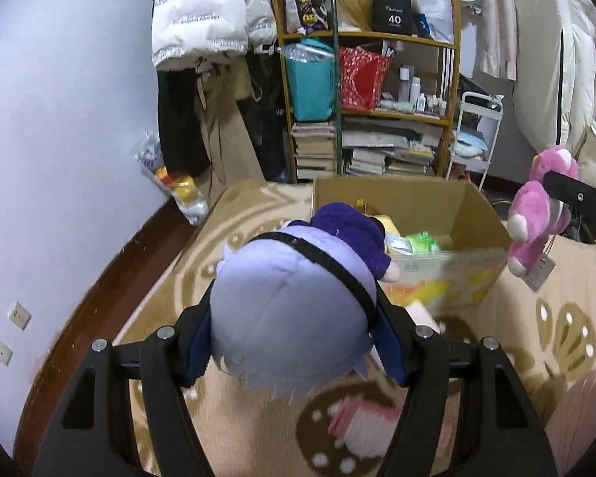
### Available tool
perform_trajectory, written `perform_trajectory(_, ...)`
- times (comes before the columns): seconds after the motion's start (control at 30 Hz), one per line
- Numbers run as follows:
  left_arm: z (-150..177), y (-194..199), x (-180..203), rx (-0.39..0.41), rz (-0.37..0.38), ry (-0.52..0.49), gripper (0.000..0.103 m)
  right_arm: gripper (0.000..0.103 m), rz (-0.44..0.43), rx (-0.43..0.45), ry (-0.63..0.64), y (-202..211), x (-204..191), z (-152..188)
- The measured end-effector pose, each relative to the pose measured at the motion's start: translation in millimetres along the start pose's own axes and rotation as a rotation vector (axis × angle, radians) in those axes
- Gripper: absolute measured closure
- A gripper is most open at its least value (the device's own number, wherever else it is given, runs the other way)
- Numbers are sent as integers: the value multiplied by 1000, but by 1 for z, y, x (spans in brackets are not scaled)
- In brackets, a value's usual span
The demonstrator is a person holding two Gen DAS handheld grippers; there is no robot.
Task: Organize soft objects
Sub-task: 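Carry the lavender plush over the box and release it while the right tool drops the pink bear in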
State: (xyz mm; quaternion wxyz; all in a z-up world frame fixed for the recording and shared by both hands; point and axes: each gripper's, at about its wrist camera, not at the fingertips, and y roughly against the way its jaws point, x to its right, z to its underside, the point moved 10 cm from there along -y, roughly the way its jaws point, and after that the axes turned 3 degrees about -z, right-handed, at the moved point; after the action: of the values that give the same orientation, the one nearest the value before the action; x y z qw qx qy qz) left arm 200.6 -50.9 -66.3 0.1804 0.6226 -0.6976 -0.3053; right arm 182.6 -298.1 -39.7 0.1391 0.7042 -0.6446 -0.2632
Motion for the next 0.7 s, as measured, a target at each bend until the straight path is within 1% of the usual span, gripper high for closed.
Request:
perform_trajectory(0.13, -29, -3, 7, 39, -8, -31, 36, 44, 10, 39, 12, -5, 1, -22)
perform_trajectory(0.23, -50, -2, 15, 77, 14, -38, 36, 44, 42, 82, 42, -9, 0, -38)
perform_trajectory(0.33, -68, -6, 22, 102, 15, -51, 36, 44, 39, 92, 61, -16, -2, -48)
perform_trajectory(0.43, -78, -15, 29, 109, 7, -69, 36, 44, 46, 96, 79, -23, -4, -52)
perform_trajectory(0.57, -82, -30, 35, 94, 1, -72, 36, 44, 59, 91, 73, -32, -4, -52)
perform_trajectory(0.7, -84, -39, 42, 80, 26, -55, 36, 44, 62, 85, 78, -38, -5, -49)
